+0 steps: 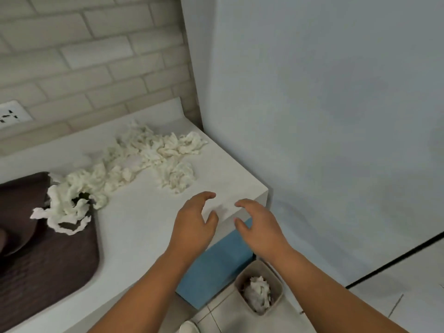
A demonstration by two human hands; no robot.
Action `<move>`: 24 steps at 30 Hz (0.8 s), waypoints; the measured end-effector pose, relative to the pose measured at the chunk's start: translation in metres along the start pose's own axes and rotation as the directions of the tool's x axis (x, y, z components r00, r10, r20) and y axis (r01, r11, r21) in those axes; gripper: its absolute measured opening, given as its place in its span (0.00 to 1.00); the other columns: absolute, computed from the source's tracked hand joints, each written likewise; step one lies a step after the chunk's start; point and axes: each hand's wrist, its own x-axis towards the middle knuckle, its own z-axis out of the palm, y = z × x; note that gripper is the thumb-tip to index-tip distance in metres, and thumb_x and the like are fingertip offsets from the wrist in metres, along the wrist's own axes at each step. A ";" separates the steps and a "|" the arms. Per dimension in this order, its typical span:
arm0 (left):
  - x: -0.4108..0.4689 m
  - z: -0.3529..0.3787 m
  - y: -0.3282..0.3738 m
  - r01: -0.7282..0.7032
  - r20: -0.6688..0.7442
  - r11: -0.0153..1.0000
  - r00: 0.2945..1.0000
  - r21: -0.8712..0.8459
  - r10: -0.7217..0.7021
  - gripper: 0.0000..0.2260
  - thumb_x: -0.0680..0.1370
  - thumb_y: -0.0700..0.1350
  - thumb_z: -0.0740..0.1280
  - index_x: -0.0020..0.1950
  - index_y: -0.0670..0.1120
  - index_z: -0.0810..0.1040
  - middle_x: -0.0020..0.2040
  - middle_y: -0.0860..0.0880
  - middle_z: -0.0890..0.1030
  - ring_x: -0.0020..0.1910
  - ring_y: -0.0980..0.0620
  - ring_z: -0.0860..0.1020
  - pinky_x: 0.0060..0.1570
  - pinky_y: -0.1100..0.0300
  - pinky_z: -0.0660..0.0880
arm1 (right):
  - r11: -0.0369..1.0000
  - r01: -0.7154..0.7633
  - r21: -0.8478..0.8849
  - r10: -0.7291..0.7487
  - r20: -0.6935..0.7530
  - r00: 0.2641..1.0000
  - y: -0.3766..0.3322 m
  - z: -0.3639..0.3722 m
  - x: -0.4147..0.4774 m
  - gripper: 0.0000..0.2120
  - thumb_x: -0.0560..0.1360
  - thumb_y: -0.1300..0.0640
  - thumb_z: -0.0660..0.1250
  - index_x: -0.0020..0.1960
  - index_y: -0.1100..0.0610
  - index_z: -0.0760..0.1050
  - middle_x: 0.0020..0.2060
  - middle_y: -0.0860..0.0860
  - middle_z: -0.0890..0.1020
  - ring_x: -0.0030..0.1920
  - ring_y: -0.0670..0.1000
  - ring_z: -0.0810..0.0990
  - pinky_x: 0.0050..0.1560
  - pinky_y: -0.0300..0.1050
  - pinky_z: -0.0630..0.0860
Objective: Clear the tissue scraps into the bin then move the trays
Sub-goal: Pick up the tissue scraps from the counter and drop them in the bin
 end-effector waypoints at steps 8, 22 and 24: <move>0.035 -0.073 -0.075 0.121 -0.053 0.992 0.992 0.043 -0.118 0.18 0.78 0.42 0.67 0.68 0.52 0.74 0.66 0.56 0.76 0.67 0.55 0.72 0.64 0.66 0.64 | 0.994 0.057 -0.090 -0.052 0.058 0.997 -0.054 0.064 0.090 0.19 0.79 0.48 0.64 0.68 0.52 0.73 0.66 0.47 0.76 0.66 0.47 0.73 0.67 0.38 0.67; 0.116 -0.121 -0.190 0.097 0.010 0.994 0.995 0.044 -0.098 0.17 0.76 0.40 0.68 0.64 0.51 0.77 0.61 0.61 0.75 0.65 0.58 0.73 0.59 0.81 0.59 | 0.856 -0.141 -0.498 0.180 0.032 0.983 -0.058 0.141 0.224 0.22 0.79 0.53 0.64 0.72 0.51 0.68 0.64 0.52 0.75 0.62 0.55 0.73 0.61 0.48 0.74; 0.126 -0.121 -0.197 0.087 0.013 0.996 0.996 0.026 -0.087 0.17 0.76 0.39 0.68 0.63 0.50 0.77 0.62 0.60 0.75 0.64 0.57 0.74 0.59 0.81 0.59 | 0.865 -0.158 -0.476 0.173 -0.012 0.985 -0.054 0.142 0.228 0.18 0.79 0.57 0.62 0.68 0.53 0.74 0.60 0.54 0.78 0.59 0.55 0.76 0.60 0.45 0.72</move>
